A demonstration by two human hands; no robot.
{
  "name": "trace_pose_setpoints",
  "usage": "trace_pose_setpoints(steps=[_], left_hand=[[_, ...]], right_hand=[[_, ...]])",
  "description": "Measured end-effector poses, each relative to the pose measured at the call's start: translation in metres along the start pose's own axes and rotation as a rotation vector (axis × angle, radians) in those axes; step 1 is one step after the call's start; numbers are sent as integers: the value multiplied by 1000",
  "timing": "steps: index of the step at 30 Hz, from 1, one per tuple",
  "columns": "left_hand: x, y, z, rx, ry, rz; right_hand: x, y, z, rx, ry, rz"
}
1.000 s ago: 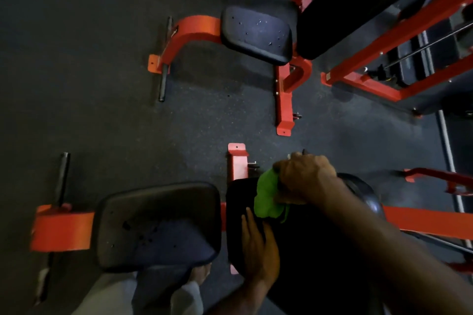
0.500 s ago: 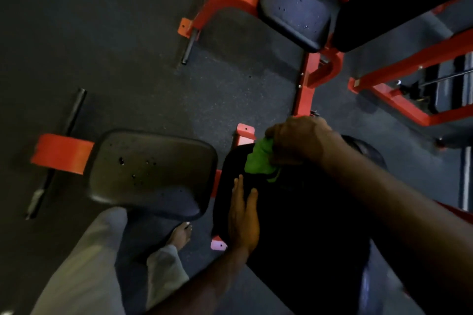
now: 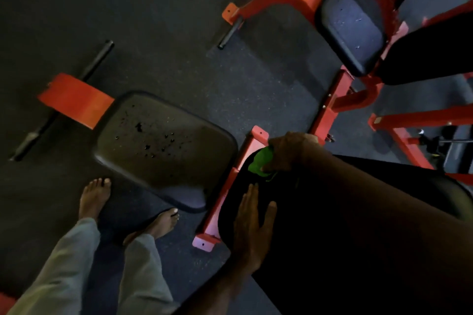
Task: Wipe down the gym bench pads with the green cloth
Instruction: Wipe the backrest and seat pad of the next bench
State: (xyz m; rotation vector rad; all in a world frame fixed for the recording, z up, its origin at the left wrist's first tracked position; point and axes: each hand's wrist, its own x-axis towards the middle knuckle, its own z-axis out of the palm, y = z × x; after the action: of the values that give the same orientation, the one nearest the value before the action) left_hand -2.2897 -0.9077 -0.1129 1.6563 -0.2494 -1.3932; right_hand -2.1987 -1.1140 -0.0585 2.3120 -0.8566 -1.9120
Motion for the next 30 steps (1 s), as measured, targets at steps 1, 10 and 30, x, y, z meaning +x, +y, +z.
trace_pose_setpoints(steps=[1, 10, 30], left_hand=[[7, -7, -1, 16, 6, -6], [12, -28, -24, -44, -131, -133], [15, -61, -38, -61, -30, -43]], right_hand=[[9, -3, 5, -21, 31, -2], [3, -18, 16, -144, 218, -199], [19, -56, 56, -338, 231, -136]])
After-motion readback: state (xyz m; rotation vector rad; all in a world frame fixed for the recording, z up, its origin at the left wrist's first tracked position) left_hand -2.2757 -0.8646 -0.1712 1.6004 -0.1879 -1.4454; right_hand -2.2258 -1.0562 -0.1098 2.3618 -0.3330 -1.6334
